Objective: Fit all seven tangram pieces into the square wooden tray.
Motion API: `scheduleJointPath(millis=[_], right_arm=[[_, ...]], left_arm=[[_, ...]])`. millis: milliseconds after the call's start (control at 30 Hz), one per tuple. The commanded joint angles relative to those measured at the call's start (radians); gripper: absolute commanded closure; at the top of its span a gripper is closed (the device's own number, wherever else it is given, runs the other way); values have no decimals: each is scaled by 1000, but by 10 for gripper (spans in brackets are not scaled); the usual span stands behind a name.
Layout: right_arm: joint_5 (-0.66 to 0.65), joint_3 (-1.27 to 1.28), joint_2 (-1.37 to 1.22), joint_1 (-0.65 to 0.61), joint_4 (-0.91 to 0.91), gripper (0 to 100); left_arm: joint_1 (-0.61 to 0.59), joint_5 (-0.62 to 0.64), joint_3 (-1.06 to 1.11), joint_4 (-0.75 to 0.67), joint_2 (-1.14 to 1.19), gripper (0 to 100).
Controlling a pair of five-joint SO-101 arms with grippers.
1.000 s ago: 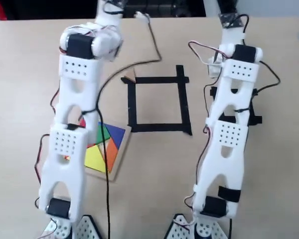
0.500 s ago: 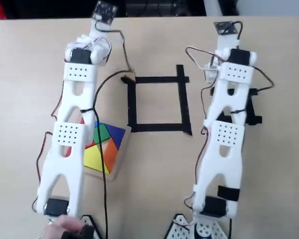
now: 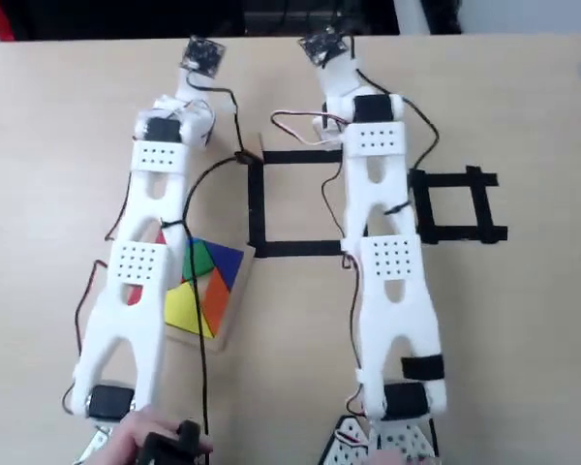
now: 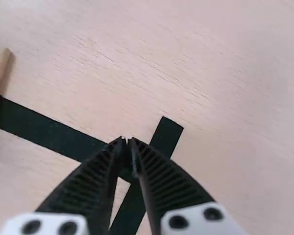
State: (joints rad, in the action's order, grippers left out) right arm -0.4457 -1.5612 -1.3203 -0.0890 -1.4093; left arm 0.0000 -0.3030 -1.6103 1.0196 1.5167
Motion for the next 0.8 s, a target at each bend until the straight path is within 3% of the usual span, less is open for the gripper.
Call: scheduleJointPath(millis=[0,133,333,433,633,767], right_arm=[[-163,67,16,-55,95,988],[-201,127,16,-49,226,987],[-219,140,21,-48,230,987],[-221,99,33,-43,120,987],[-219,-114,56,-100,-270,987],[-95,-84,110,-172,-358,987]], left_arm=[[-10,-6,-56,-8,3,971],[-65,-6,-58,144,-48,971],[-101,-2,-58,379,-149,971],[-97,-2,-58,516,-199,971],[-97,-5,-58,732,-318,971],[-136,-2,-53,743,-344,971]])
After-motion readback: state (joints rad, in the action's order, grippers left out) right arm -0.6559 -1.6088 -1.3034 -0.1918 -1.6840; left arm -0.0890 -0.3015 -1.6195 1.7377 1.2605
